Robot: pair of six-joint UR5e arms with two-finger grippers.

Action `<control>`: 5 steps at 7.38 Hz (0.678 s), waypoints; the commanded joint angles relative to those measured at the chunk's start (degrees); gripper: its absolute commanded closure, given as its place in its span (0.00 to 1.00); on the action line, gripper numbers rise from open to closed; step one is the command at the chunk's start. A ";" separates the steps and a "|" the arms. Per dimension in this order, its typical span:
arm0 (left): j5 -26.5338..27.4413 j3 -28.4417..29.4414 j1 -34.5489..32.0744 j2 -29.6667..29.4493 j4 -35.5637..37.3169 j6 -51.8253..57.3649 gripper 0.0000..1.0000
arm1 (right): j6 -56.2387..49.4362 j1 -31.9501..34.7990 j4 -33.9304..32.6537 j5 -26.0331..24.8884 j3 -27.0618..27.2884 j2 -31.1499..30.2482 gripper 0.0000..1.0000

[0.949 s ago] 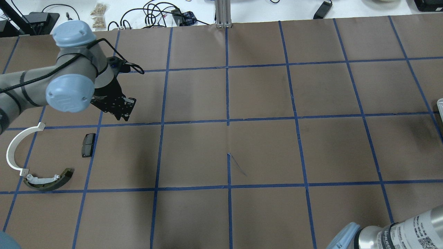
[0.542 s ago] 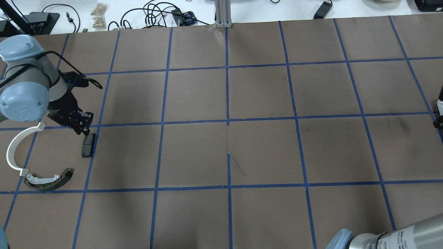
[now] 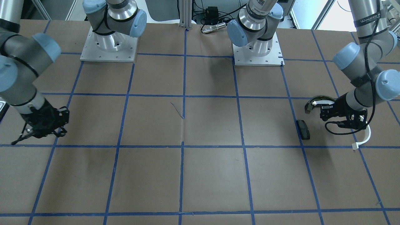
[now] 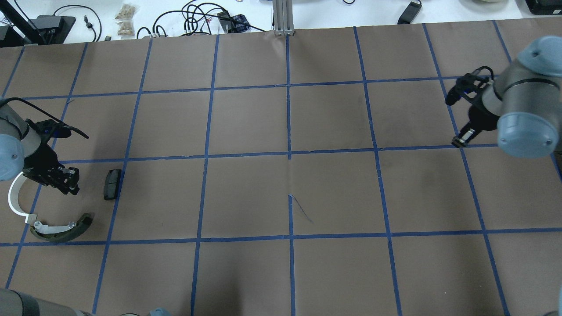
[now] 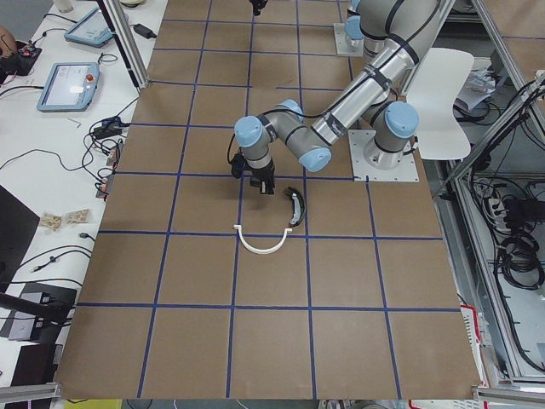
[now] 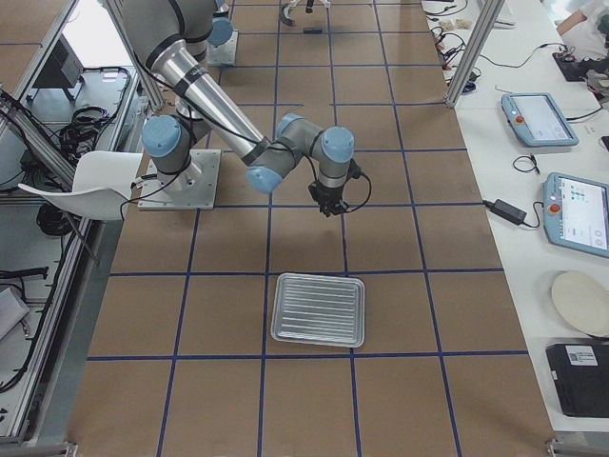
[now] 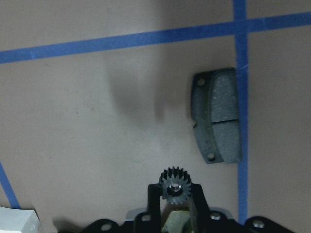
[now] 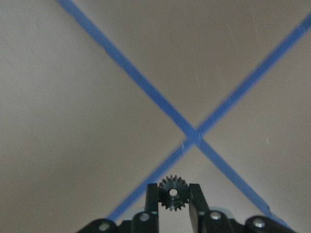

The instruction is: Place bearing gear from tray to pile

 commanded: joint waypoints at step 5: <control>-0.41 0.03 0.43 -4.31 3.86 -0.37 0.99 | 72.16 41.10 -0.78 0.18 -5.42 6.18 1.00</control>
